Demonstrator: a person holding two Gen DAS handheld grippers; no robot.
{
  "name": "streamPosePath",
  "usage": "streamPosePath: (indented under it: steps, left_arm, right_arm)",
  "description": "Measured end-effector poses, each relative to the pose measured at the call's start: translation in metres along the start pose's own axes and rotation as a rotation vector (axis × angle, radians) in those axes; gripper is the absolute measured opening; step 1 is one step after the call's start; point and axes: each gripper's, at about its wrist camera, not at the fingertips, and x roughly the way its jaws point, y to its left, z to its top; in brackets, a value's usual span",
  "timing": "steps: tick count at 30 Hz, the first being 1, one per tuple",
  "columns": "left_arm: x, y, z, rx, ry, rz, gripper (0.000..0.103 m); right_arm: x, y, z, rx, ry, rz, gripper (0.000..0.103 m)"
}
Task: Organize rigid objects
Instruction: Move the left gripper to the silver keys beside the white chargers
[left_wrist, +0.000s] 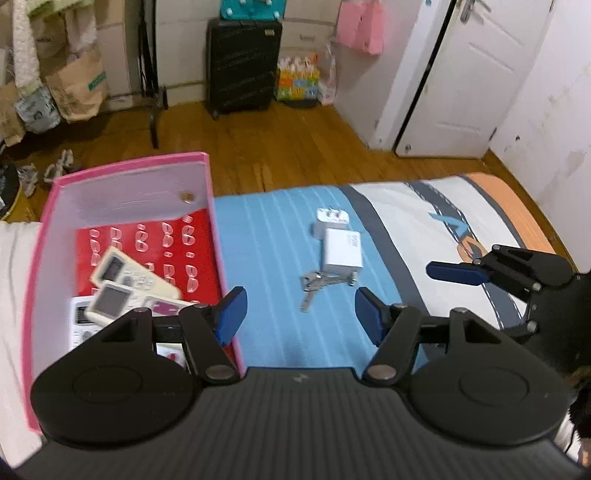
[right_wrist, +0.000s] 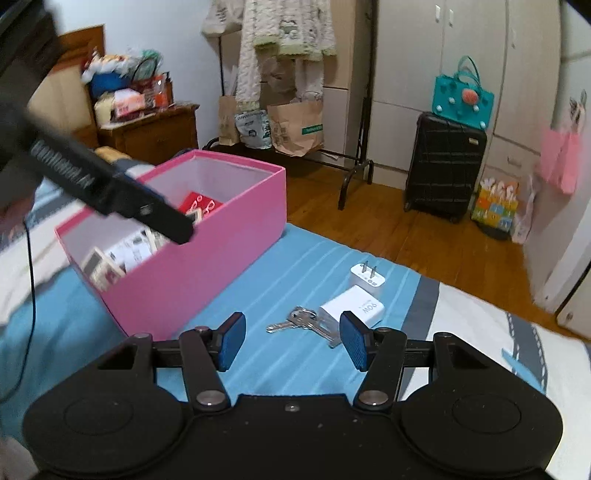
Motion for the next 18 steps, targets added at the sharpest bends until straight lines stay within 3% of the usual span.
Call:
streamPosePath:
  steps: [4, 7, 15, 18]
  left_arm:
    - [0.028, -0.015, 0.015, -0.046, 0.023, -0.033, 0.054]
    - [0.06, -0.021, 0.031, -0.086, 0.105, -0.082, 0.049]
    - [0.123, -0.045, 0.03, 0.123, 0.229, 0.028, 0.038]
    - [0.141, -0.05, 0.024, 0.193, 0.256, 0.087, 0.022]
  right_arm:
    - [0.002, -0.013, -0.009, -0.021, -0.006, -0.017, 0.063]
    - [0.014, -0.033, -0.016, 0.051, -0.004, 0.012, 0.066]
    - [0.053, -0.07, -0.031, 0.148, 0.044, 0.008, 0.066]
    - [0.058, -0.08, -0.034, 0.186, 0.048, 0.035, 0.066]
